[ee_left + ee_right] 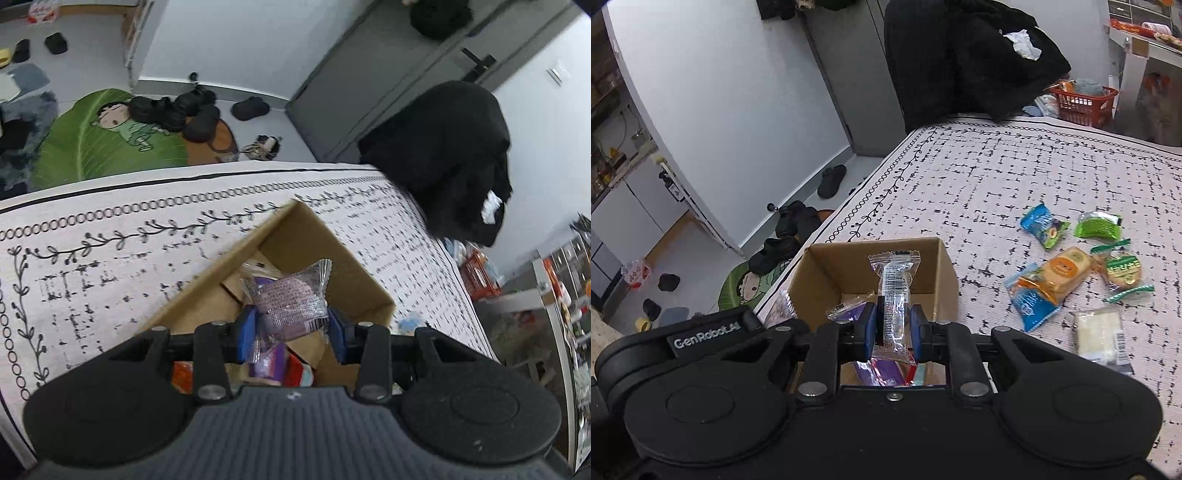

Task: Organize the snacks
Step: 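Carry the purple packet and clear tube over the box and open both tools, then move both tools back over the remaining snacks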

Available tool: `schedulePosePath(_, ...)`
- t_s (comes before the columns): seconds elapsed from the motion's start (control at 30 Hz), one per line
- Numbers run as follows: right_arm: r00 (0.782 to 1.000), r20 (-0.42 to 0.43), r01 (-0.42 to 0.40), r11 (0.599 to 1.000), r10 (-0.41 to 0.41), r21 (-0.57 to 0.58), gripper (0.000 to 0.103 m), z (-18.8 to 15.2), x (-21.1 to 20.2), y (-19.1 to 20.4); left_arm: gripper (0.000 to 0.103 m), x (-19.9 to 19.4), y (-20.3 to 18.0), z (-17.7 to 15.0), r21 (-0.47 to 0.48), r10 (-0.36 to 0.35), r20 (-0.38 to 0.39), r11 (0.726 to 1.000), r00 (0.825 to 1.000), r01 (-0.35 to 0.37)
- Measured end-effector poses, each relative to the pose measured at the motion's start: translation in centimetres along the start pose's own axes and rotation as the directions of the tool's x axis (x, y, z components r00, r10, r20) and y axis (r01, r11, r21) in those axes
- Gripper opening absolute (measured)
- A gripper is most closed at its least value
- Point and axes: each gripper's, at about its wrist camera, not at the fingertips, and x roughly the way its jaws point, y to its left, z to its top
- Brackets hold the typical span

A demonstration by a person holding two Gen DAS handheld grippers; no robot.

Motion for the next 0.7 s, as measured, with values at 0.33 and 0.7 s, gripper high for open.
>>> schedulePosePath(0.33, 1.0, -0.001, 0.018, 1.0, -0.018, -0.012, 0.04, 0.5, 0.3, -0.5, 0.059, 0.0, 1.5, 1.0, -0.096, 0.049, 0.039, 0.994, 0.998, -0.045)
schedulePosePath(0.7, 0.999, 0.007, 0.047, 0.999, -0.047, 0.02, 0.059, 0.1, -2.0, -4.3, 0.079, 0.0, 0.6, 0.1, -0.068, 0.076, 0.015, 0.995, 0.997, -0.075)
